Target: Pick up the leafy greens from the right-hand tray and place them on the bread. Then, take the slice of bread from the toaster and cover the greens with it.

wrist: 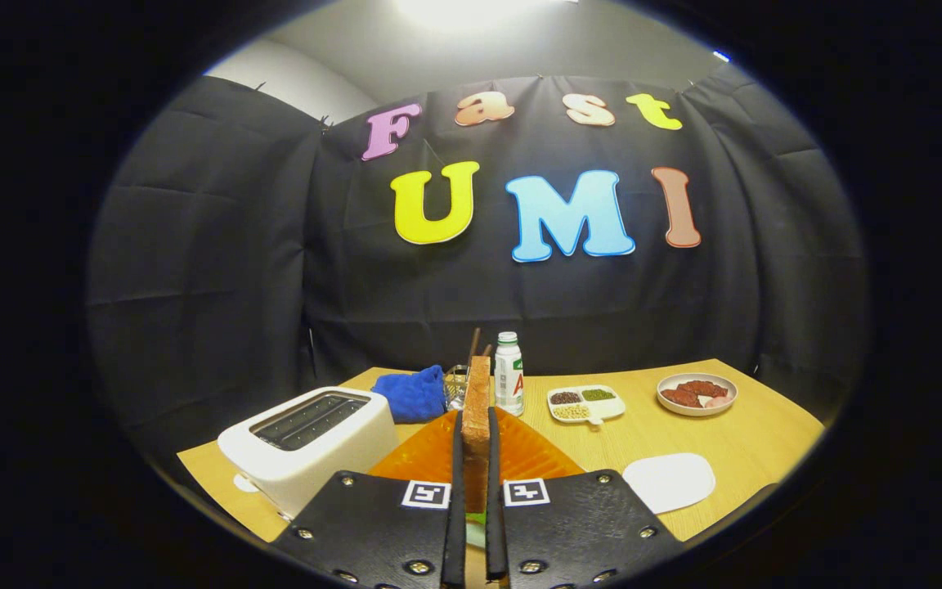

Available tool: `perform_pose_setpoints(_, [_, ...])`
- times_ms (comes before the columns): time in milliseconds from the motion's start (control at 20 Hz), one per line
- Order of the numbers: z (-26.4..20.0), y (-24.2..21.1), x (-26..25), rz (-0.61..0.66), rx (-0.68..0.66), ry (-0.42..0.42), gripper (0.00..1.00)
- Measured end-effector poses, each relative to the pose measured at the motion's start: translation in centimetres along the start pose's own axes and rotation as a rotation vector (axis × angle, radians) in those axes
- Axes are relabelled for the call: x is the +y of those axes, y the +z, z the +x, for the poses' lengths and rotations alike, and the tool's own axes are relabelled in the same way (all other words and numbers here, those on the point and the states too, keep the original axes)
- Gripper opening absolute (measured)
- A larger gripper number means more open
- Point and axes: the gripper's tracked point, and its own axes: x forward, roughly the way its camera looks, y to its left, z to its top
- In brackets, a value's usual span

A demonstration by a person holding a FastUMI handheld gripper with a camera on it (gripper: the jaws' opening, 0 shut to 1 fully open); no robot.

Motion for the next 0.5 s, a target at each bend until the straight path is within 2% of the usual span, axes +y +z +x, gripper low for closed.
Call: perform_pose_setpoints(500, [0.1, -4.4, -1.2, 0.024, 0.073, 0.045, 0.1])
